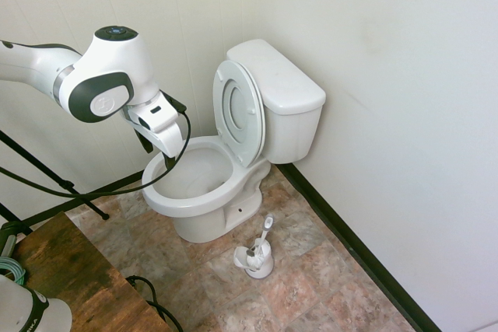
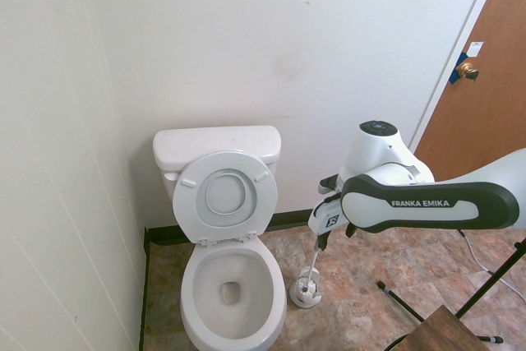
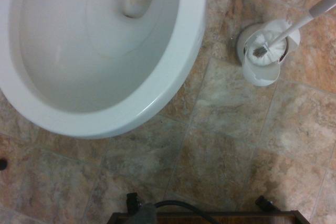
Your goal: Clean the toilet
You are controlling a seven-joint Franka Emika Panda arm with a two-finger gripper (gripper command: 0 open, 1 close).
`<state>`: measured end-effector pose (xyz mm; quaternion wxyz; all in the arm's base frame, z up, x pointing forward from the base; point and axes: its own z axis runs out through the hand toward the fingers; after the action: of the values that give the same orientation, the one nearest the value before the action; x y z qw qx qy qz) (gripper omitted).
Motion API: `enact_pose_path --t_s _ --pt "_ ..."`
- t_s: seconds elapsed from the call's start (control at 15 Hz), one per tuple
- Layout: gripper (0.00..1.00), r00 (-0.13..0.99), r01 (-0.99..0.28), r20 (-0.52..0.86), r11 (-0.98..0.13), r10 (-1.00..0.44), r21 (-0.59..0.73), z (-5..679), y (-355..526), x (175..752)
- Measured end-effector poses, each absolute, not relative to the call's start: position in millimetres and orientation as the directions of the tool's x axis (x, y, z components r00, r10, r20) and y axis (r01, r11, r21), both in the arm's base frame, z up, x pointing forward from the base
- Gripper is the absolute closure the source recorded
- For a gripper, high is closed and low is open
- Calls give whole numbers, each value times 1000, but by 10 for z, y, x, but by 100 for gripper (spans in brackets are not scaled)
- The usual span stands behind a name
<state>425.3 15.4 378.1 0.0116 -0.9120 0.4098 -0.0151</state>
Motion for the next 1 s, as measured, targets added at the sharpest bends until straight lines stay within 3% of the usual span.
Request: enact_pose_path --t_s 0.33,1.0 --pt "0 603 -796 28 -603 -798 -55 3643 130 4422" --pt "0 182 -983 55 -182 -982 -1 2481 -949 5508"
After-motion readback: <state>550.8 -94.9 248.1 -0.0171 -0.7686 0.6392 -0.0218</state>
